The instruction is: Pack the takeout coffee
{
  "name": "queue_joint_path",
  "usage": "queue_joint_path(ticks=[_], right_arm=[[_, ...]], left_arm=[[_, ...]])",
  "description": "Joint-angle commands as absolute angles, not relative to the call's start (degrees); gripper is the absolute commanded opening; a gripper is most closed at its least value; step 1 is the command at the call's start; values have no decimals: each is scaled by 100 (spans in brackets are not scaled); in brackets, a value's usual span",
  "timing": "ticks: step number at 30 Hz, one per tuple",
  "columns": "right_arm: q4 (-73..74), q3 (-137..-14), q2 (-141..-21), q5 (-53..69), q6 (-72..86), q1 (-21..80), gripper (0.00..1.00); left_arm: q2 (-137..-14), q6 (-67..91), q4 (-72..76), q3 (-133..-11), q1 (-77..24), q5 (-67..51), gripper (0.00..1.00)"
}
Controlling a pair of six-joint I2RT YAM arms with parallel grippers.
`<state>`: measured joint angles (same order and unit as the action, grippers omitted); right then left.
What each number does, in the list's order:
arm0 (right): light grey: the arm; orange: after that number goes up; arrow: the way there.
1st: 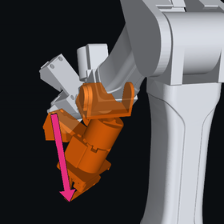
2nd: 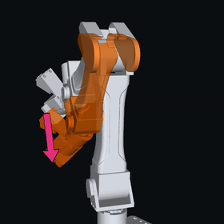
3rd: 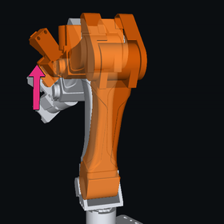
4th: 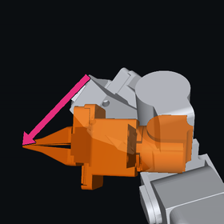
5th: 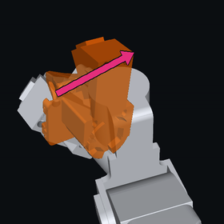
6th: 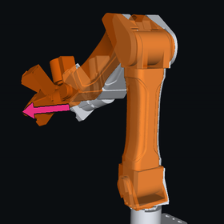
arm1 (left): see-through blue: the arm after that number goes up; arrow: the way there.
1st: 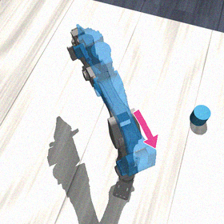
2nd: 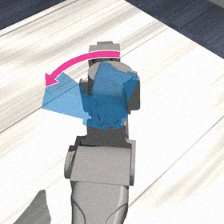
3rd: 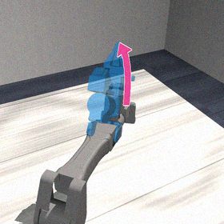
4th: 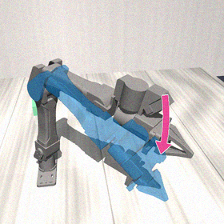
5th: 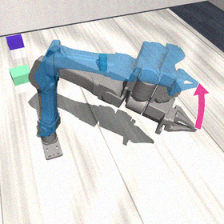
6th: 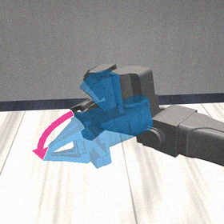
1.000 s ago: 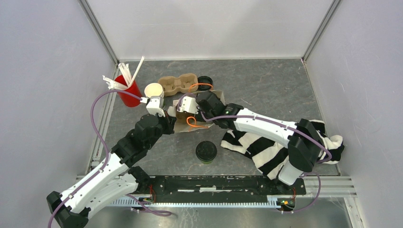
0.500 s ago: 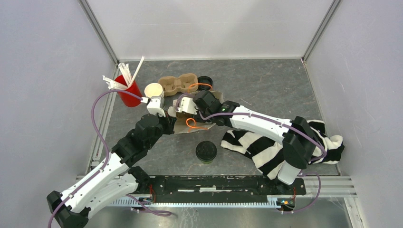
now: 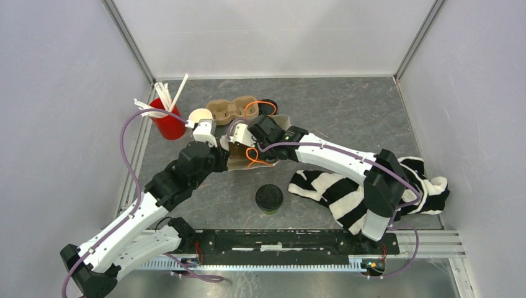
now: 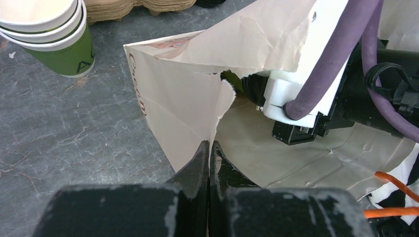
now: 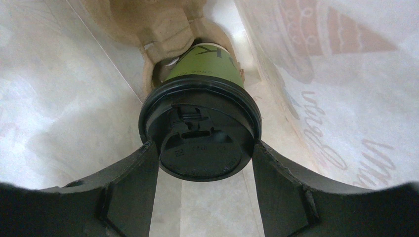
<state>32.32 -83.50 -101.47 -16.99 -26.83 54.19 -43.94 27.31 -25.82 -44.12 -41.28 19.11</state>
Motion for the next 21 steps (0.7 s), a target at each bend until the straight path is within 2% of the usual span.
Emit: queue_joint_path(ticks=[1,10,21], right_arm=[[4107,-8806,-10237,-1636,-2236,5374,53],[5442,-9272,-10293,-1356,-1466,5372,53],[5987,-8742,-10182,-993,-991,5379,54]], left_arm=[[-4643,3099,-2993,-5164,-4140,1676,2],[-5437,3528,-3981,-6437,-4140,1330,2],[-6318,3717,-4973,-7483,-4140,1325,2]])
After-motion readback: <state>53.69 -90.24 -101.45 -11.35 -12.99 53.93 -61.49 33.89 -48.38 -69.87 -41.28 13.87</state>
